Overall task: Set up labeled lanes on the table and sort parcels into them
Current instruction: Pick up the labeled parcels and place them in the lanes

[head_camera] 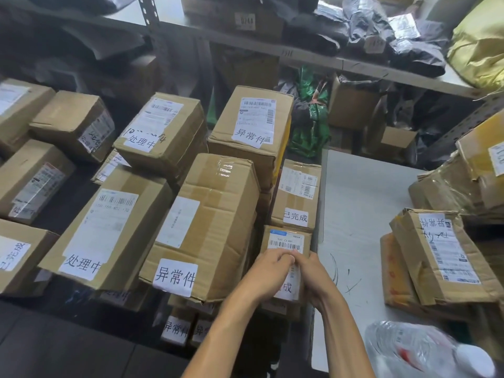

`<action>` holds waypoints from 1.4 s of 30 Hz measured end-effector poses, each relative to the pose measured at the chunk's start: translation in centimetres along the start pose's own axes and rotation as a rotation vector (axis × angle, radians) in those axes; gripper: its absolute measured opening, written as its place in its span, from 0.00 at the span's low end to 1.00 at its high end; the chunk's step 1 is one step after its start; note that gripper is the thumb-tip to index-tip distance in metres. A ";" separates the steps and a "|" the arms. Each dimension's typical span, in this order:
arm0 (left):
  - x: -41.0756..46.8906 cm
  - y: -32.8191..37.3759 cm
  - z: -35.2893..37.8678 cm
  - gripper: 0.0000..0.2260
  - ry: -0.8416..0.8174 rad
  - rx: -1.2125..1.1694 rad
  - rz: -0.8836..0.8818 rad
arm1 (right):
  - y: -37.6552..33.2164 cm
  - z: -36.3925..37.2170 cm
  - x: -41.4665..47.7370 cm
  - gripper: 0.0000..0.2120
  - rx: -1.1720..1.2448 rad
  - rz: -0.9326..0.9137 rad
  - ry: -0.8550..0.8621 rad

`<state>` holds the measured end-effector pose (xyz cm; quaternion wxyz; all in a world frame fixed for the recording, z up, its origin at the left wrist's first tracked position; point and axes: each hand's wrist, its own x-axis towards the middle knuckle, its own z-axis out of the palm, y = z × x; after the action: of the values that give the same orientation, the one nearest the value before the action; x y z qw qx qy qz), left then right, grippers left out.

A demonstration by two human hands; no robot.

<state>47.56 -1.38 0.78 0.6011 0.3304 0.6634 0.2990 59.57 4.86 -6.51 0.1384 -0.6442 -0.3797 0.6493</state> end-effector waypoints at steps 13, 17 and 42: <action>-2.1 0.1 1.0 0.13 0.143 -0.144 0.053 | -1.8 0.4 -5.4 0.08 -0.089 -0.295 0.074; -4.2 0.5 1.8 0.12 0.205 -0.227 0.097 | -1.9 -0.1 -8.4 0.14 -0.024 -0.366 0.042; -31.5 -7.3 -32.1 0.17 0.754 -0.439 0.769 | -11.8 33.5 -31.1 0.11 0.069 -1.104 -0.568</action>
<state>16.89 -30.90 17.02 0.2258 0.2857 0.5864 0.7235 28.52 -18.58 20.20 0.3678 -0.1501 -0.6576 0.6401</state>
